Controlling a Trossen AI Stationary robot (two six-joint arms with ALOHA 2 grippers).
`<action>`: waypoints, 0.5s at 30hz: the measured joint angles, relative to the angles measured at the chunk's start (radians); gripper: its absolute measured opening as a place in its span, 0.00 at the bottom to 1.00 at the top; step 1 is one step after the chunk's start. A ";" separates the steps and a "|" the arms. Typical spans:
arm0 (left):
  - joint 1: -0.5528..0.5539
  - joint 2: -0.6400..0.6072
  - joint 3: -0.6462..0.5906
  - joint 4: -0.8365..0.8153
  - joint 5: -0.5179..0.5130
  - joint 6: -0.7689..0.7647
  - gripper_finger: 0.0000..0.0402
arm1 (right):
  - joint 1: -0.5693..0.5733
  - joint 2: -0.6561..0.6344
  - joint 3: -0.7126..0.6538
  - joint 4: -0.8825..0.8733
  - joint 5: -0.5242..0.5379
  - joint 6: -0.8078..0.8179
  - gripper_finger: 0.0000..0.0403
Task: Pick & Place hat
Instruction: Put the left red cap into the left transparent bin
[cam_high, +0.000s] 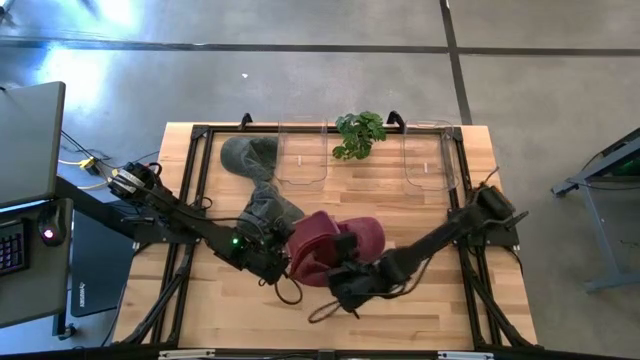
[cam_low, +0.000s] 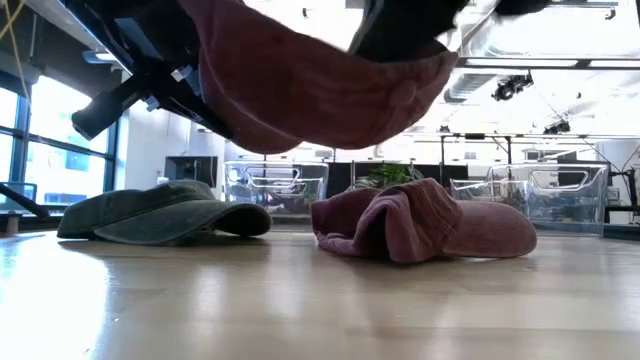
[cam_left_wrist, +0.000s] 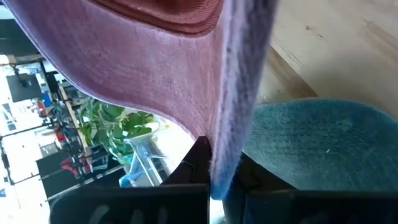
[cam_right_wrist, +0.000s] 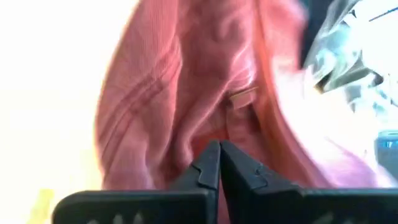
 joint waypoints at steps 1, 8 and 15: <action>0.000 0.000 0.000 -0.003 0.002 -0.002 0.00 | 0.012 -0.022 0.000 0.001 -0.005 -0.008 0.05; 0.000 0.000 0.000 -0.003 0.016 -0.006 0.00 | 0.091 -0.077 0.000 0.029 -0.153 -0.007 0.43; 0.000 0.000 0.000 0.002 0.021 -0.007 0.00 | 0.171 0.043 -0.003 0.045 0.147 -0.213 0.74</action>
